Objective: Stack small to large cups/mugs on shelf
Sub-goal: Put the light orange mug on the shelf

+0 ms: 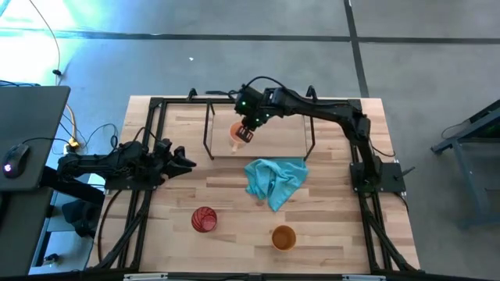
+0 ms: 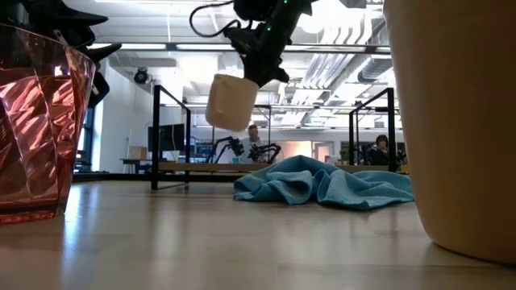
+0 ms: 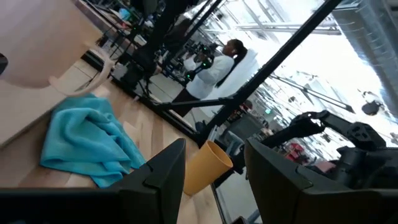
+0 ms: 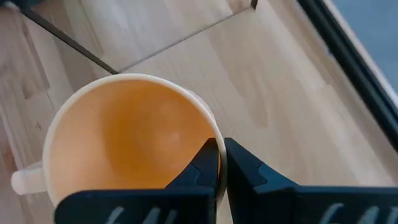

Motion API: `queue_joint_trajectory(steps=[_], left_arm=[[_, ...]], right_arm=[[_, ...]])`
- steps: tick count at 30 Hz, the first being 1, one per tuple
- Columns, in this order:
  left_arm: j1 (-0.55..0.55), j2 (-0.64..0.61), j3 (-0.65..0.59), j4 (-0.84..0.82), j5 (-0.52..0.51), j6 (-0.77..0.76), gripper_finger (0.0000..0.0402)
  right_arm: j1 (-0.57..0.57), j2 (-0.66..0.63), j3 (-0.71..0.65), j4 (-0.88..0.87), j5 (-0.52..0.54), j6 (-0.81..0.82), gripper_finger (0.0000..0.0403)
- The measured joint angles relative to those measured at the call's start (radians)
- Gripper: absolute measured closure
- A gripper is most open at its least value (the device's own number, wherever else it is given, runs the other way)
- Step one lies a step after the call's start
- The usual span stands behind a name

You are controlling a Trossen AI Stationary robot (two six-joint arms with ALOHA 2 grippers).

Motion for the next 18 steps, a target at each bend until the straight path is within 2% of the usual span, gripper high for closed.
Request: queue_joint_trajectory(steps=[4,11,18], left_arm=[[0.0,0.0,0.0,0.0,-0.015,0.0,0.0247],[0.0,0.0,0.0,0.001,-0.036,0.0,0.0247],[0.0,0.0,0.0,0.001,-0.048,0.0,0.0247]], right_arm=[[-0.018,0.008,0.0,-0.114,0.007,-0.016,0.0403],[-0.056,0.005,0.0,-0.348,0.091,-0.022,0.0403],[-0.075,0.001,0.0,-0.395,0.109,-0.057,0.0403]])
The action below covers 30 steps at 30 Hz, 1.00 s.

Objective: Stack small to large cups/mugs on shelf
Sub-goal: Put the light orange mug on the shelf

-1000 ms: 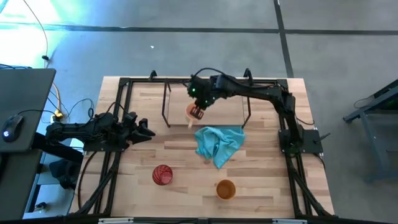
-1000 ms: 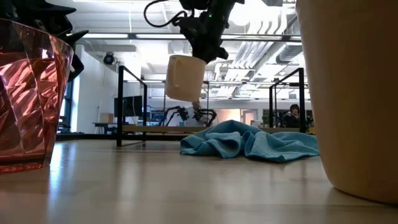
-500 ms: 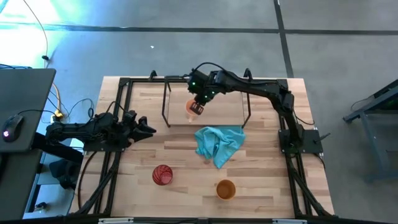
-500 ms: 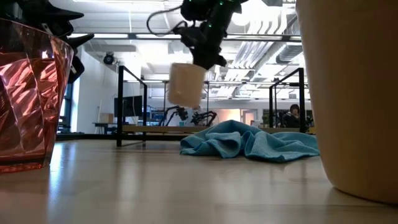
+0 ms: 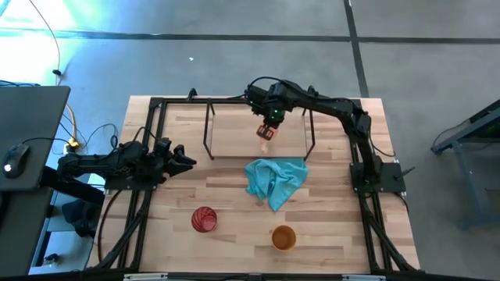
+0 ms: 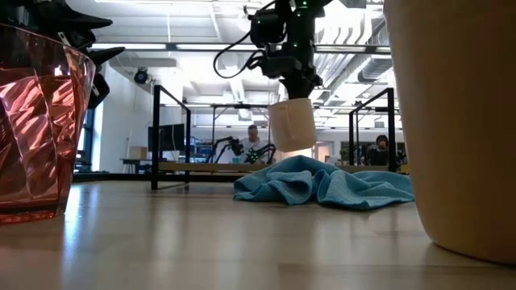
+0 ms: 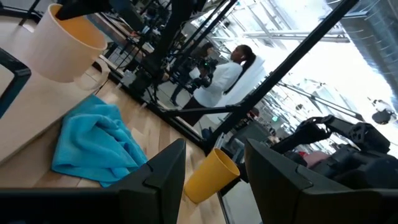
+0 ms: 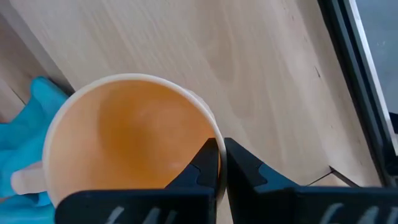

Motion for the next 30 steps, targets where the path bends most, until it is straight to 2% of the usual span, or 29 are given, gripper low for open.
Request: queue_joint_trajectory(steps=[12,19,30], left_arm=[[0.0,0.0,0.0,-0.002,0.0,-0.001,0.0247],[0.0,0.0,0.0,-0.002,0.0,-0.001,0.0247],[0.0,0.0,0.0,-0.002,-0.056,0.0,0.0247]], right_arm=[[-0.036,0.0,0.0,0.033,0.003,-0.025,0.0403],[-0.027,0.0,0.0,0.225,-0.108,-0.037,0.0403],[-0.02,0.022,0.0,0.364,-0.161,-0.015,0.0403]])
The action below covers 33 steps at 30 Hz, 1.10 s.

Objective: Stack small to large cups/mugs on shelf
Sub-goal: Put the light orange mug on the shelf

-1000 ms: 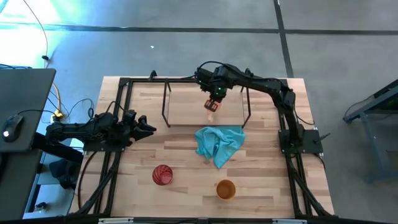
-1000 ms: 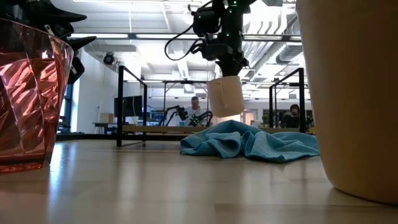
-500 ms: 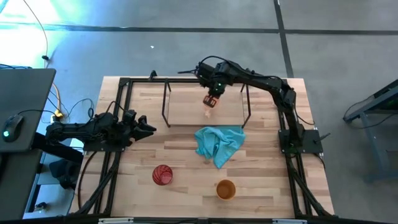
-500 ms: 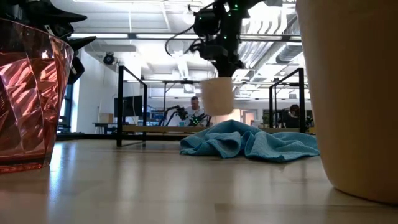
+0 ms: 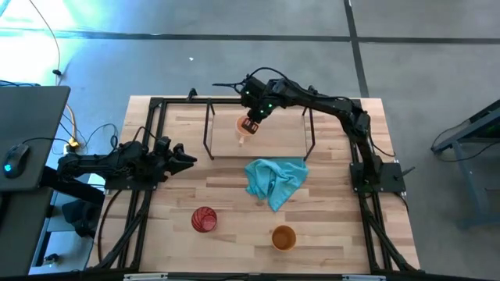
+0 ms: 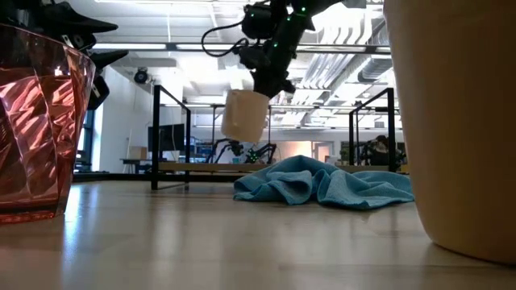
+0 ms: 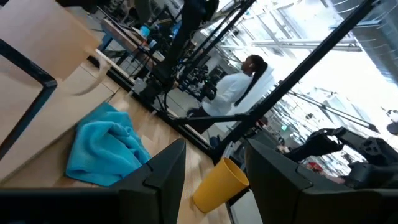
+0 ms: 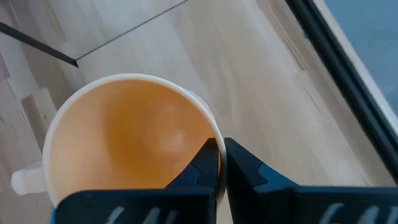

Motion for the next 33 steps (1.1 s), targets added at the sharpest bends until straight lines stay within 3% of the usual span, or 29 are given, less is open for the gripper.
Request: queue_joint_trajectory(steps=[9,26,33], left_arm=[[0.0,0.0,0.0,0.0,-0.002,-0.001,0.0247],[0.0,0.0,0.0,0.001,-0.008,-0.005,0.0247],[0.0,0.0,0.0,0.001,-0.008,-0.01,0.0247]], right_arm=[[0.032,0.062,-0.001,0.044,-0.029,0.008,0.0403],[0.031,0.064,-0.001,0.167,-0.022,0.066,0.0403],[0.02,0.064,0.0,0.081,0.003,0.032,0.0403]])
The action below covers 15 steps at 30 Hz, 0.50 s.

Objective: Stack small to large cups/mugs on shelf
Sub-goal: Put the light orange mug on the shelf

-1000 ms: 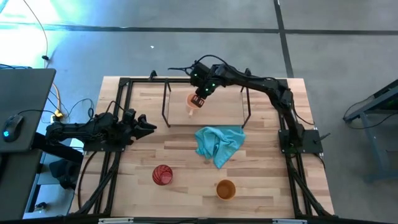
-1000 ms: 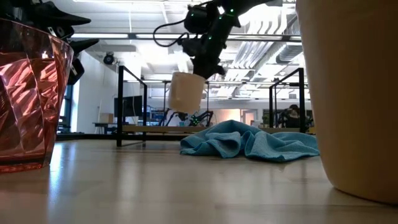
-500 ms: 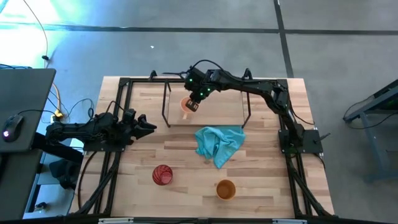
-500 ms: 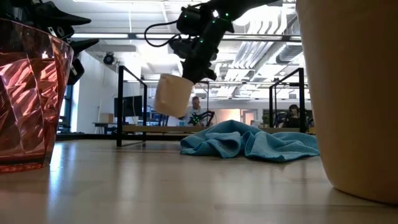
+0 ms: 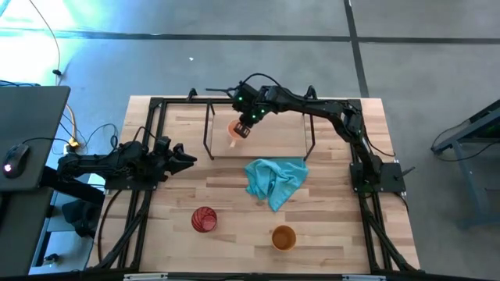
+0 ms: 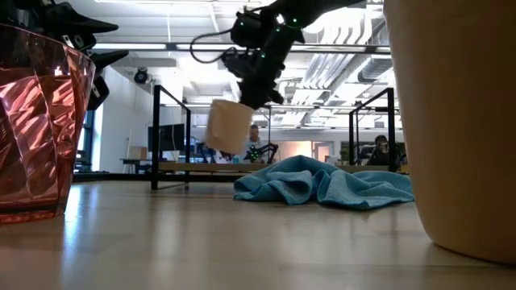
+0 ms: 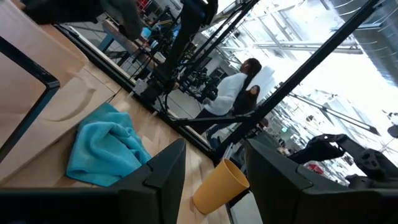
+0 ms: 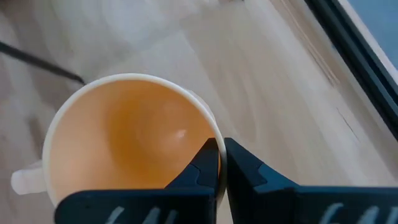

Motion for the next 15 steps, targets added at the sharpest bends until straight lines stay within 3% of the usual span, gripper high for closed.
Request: queue_joint_trajectory(steps=[6,15], left_arm=[[0.0,0.0,0.0,0.0,0.0,-0.001,0.0247],[0.0,0.0,0.0,-0.001,0.001,0.006,0.0247]], right_arm=[[-0.013,0.0,0.0,-0.254,0.068,-0.025,0.0403],[-0.023,-0.04,0.001,-0.332,0.102,-0.033,0.0403]])
